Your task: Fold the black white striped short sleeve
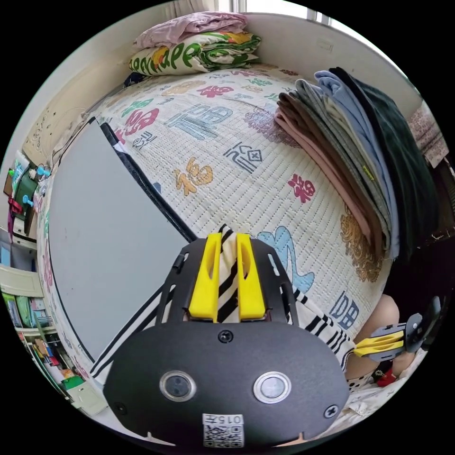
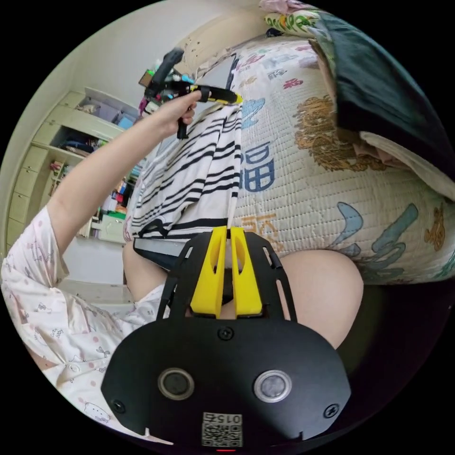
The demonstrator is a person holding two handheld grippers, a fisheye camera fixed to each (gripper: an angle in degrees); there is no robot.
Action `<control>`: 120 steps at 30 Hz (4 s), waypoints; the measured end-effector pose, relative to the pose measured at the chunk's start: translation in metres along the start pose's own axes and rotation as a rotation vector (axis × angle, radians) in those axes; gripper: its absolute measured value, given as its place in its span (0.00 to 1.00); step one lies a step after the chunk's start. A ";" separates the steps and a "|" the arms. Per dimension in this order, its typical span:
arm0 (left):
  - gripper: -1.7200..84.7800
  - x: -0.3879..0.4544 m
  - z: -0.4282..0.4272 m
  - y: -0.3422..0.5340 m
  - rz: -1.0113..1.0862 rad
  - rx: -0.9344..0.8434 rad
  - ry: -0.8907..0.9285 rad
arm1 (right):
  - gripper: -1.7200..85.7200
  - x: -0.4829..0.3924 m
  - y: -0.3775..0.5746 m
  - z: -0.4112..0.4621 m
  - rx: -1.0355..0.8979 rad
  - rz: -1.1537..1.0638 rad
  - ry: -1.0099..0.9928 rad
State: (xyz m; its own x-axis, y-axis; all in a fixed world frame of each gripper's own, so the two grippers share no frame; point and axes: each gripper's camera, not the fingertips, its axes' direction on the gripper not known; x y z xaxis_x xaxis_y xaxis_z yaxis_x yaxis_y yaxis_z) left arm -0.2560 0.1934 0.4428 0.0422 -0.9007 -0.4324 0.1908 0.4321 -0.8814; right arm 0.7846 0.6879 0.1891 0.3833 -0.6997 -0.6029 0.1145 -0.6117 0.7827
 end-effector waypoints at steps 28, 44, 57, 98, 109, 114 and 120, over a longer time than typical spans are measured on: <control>0.01 -0.214 -0.023 0.494 -0.344 0.539 0.310 | 0.02 -0.216 0.139 0.187 -0.143 -0.714 -0.184; 0.16 -0.173 0.092 0.620 -0.390 0.537 0.425 | 0.02 -0.233 0.154 0.349 -0.392 -0.648 -0.069; 0.14 -0.096 0.097 0.631 -0.452 0.507 0.221 | 0.12 -0.268 0.182 0.398 -0.221 -0.882 0.193; 0.09 -0.022 0.181 0.724 -0.434 0.340 0.199 | 0.04 -0.364 0.021 0.454 -0.446 -0.882 -0.104; 0.15 -0.070 0.213 0.862 -0.601 0.528 0.535 | 0.12 -0.248 -0.218 0.309 0.071 -0.356 0.075; 0.18 -0.070 0.228 0.880 -0.550 0.500 0.504 | 0.17 -0.224 -0.280 0.323 -0.020 -0.246 0.125; 0.22 -0.093 0.252 0.886 -0.574 0.422 0.488 | 0.14 -0.228 -0.326 0.336 -0.085 -0.187 0.056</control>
State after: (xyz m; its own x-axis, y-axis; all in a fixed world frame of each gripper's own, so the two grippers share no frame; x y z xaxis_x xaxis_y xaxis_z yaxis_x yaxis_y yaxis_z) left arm 0.1566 0.6484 -0.2499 -0.5798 -0.8125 -0.0604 0.4060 -0.2239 -0.8860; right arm 0.3523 0.9229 0.0199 0.3983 -0.5537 -0.7313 0.2646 -0.6940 0.6696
